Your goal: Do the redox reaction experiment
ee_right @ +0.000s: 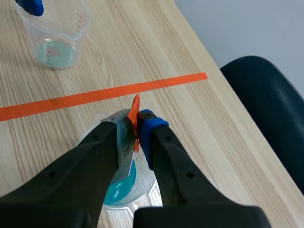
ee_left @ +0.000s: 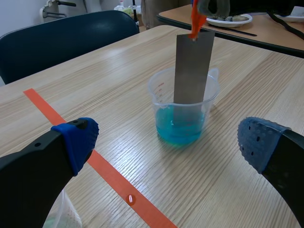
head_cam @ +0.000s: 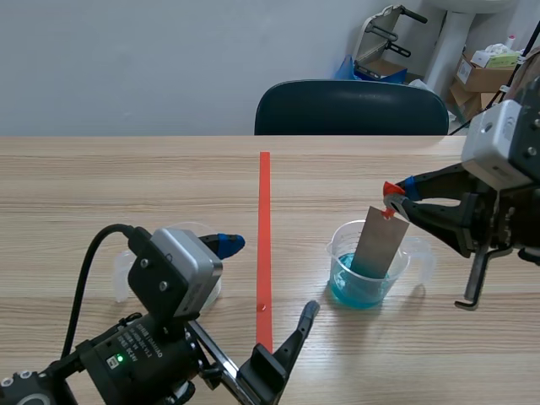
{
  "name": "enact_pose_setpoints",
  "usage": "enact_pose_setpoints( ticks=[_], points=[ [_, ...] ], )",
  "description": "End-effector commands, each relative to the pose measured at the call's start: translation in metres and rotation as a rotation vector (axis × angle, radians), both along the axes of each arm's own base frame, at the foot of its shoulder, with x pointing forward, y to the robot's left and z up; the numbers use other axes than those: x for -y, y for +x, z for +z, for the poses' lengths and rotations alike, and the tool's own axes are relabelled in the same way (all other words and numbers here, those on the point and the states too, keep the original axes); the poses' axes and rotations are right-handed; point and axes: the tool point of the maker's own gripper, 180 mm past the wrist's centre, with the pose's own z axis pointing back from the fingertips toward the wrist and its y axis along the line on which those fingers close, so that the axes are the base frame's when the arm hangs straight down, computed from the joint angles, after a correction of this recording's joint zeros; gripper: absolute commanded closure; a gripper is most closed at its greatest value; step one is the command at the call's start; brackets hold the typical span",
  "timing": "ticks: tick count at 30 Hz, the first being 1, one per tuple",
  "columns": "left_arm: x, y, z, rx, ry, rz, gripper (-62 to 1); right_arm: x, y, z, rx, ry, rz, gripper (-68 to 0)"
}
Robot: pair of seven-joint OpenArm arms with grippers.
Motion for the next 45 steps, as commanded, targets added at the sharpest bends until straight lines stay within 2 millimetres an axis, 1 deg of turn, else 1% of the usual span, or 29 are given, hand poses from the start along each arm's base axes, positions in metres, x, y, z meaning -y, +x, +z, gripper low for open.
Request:
enact_pose_setpoints(
  ticks=[1, 5, 45],
  points=[
    [0.0033, 0.0003, 0.0082, 0.015, -0.028, -0.005, -62.3, -0.0013, 0.0035, 0.0095, 0.032, 0.005, 0.017, -0.8],
    [0.0033, 0.0003, 0.0082, 0.015, -0.028, -0.005, -62.3, 0.0009, 0.0036, 0.0052, 0.034, -0.003, 0.025, -0.8],
    [0.0033, 0.0003, 0.0082, 0.015, -0.028, -0.005, -62.3, 0.0007, 0.0034, 0.0055, 0.035, -0.002, 0.027, -0.8]
  ],
)
